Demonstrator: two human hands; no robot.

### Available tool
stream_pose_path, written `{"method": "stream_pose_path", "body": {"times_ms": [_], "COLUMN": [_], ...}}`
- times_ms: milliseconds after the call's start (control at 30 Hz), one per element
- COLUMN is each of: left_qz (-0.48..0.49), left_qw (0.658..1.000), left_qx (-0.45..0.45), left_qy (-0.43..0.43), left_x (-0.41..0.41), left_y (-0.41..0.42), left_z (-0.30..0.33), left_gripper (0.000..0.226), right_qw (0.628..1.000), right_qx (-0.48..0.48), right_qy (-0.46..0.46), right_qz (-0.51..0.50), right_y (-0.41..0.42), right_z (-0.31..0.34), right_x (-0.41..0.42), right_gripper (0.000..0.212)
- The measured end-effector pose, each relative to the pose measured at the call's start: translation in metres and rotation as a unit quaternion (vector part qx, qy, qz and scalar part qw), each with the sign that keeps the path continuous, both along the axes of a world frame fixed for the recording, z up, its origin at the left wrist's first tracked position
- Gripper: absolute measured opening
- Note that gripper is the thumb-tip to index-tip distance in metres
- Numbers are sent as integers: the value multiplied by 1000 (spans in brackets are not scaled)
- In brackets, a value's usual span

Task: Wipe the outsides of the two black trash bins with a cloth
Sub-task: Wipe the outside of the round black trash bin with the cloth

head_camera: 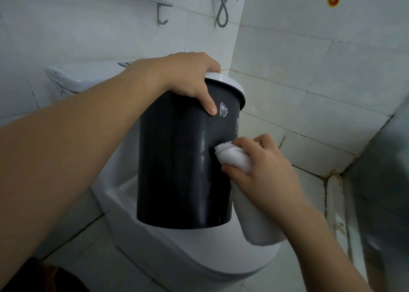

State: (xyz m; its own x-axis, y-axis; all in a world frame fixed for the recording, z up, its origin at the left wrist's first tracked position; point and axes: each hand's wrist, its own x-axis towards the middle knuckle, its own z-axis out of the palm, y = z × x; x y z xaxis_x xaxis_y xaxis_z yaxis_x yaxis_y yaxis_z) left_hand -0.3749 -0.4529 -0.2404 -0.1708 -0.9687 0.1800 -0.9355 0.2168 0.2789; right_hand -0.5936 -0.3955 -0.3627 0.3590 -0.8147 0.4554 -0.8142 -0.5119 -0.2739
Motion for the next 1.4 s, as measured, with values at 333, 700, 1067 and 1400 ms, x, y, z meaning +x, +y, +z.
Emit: {"method": "stream_pose_path", "body": {"times_ms": [333,700,1067,1400], "left_qz": [-4,-11,-13,1], "left_qw": [1000,1000,1000,999], "left_qx": [4,2,3,-10], "left_qy": [-1,4,-2,-33], "left_x": [3,2,0,-5], "left_y": [1,2,2,-3], "left_z": [1,1,1,2], "left_gripper": [49,50,51,58], "right_qw": [999,999,999,1000], "right_qx": [22,13,38,-30], "right_qy": [-23,-51,-26,8], "right_qz": [23,4,23,-4], "right_y": [5,-11,10,14], "right_z": [-2,14,-6,4], "right_x": [2,7,-4,13], "right_gripper": [37,39,40,30]}}
